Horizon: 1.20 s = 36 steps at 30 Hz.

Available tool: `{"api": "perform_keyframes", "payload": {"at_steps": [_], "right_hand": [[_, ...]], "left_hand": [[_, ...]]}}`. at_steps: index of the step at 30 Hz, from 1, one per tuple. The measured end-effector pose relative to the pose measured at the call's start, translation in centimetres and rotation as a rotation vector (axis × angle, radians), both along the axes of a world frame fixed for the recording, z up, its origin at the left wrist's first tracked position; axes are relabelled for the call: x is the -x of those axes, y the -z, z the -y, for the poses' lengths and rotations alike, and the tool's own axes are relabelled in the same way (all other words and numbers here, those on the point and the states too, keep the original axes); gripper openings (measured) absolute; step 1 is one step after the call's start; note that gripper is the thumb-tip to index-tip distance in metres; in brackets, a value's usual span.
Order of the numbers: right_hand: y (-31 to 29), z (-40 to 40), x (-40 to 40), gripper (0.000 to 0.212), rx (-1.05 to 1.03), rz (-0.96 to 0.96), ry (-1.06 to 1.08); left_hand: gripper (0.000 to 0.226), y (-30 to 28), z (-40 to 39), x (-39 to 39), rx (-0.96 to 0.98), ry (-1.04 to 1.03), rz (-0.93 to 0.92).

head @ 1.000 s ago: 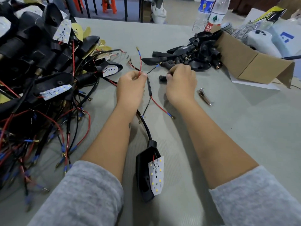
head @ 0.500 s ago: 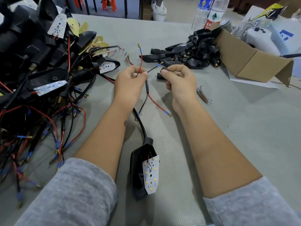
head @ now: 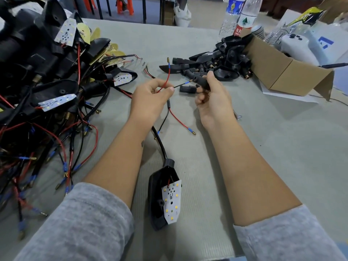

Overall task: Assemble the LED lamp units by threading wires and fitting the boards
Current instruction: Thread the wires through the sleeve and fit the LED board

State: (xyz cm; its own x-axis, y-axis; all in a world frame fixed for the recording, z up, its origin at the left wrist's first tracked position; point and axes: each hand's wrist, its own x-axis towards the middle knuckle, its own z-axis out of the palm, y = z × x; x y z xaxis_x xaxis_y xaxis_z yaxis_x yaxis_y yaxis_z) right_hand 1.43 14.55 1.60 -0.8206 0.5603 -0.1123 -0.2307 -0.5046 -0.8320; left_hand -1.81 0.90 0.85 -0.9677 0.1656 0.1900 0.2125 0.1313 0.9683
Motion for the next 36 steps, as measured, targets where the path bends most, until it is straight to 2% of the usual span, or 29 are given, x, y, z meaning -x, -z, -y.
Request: {"api": "perform_keyframes", "payload": {"at_steps": [6,16,26,30,36], "right_hand": [[0.07,0.14,0.19,0.022,-0.09,0.067,0.023],[-0.09,-0.25,0.22,0.024,0.111,0.022,0.097],[-0.03,-0.4,0.07,0.02,0.068,0.017,0.005],[-0.19,-0.34,-0.09,0.022,0.06,0.004,-0.019],[-0.31,0.0,-0.12,0.026,-0.022,0.005,-0.05]], "left_hand": [[0.018,-0.07,0.02,-0.24,-0.045,0.039,0.007],[0.017,-0.15,0.01,-0.29,-0.037,0.044,0.008],[0.016,-0.17,-0.01,-0.42,0.006,0.079,-0.022],[0.012,0.03,0.03,-0.2,0.039,0.069,-0.027],[0.017,0.11,-0.02,-0.03,0.016,0.055,-0.023]]}}
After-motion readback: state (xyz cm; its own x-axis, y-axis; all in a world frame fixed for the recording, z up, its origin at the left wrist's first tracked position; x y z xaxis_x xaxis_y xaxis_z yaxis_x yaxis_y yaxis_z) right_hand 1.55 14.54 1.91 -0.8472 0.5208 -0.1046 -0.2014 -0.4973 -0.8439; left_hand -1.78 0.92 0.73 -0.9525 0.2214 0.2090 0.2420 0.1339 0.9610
